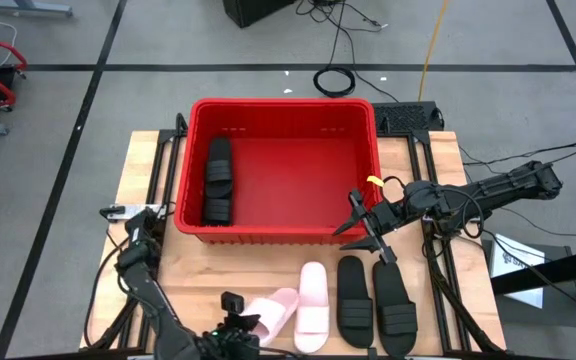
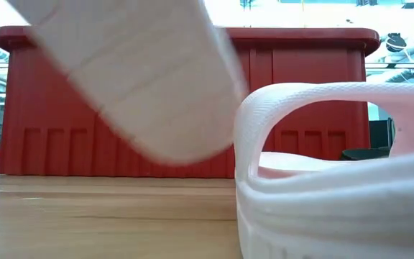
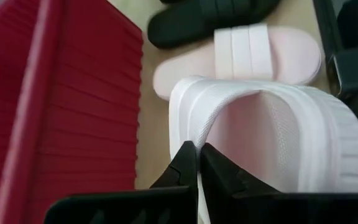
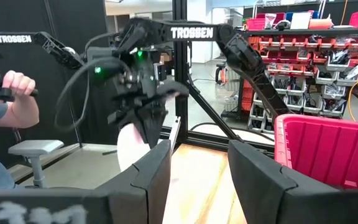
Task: Pick and place slides into bin
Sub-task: Put the white slipper into the red bin
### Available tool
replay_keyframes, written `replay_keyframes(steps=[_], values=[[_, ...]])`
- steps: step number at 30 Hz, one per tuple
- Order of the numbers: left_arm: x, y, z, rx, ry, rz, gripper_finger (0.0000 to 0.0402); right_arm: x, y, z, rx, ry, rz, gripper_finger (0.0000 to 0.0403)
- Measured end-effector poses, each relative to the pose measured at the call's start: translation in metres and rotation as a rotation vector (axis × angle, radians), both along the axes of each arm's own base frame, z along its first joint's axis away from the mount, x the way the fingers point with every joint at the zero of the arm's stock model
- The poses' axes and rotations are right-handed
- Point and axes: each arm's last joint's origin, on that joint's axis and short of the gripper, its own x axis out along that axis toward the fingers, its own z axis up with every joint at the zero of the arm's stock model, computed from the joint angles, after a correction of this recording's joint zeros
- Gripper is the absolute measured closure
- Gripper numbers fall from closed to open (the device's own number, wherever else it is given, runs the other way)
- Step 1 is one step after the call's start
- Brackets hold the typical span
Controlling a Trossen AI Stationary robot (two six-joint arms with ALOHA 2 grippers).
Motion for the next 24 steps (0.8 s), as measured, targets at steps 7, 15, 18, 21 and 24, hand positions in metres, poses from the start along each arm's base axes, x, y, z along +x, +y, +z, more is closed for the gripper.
replay_keyframes(steps=[7, 15, 18, 21, 24], values=[[-0.012, 0.015, 0.037, -0.001, -0.061, -0.049, 0.0401, 0.000, 0.000, 0.000, -0.004, -0.002, 0.000, 0.0250], [-0.025, 0.046, 0.086, 0.036, -0.144, -0.104, 0.0401, 0.000, 0.000, -0.001, -0.006, 0.005, 0.000, 0.0250], [-0.032, 0.060, 0.105, 0.052, -0.186, -0.111, 0.0401, 0.000, 0.000, -0.001, -0.006, 0.005, 0.000, 0.0250], [-0.039, 0.076, 0.123, 0.083, -0.229, -0.114, 0.0401, 0.000, 0.000, 0.001, -0.002, -0.012, -0.003, 0.0250], [-0.044, 0.093, 0.140, 0.135, -0.266, -0.110, 0.0401, 0.000, 0.000, 0.003, 0.000, -0.029, -0.004, 0.0250]])
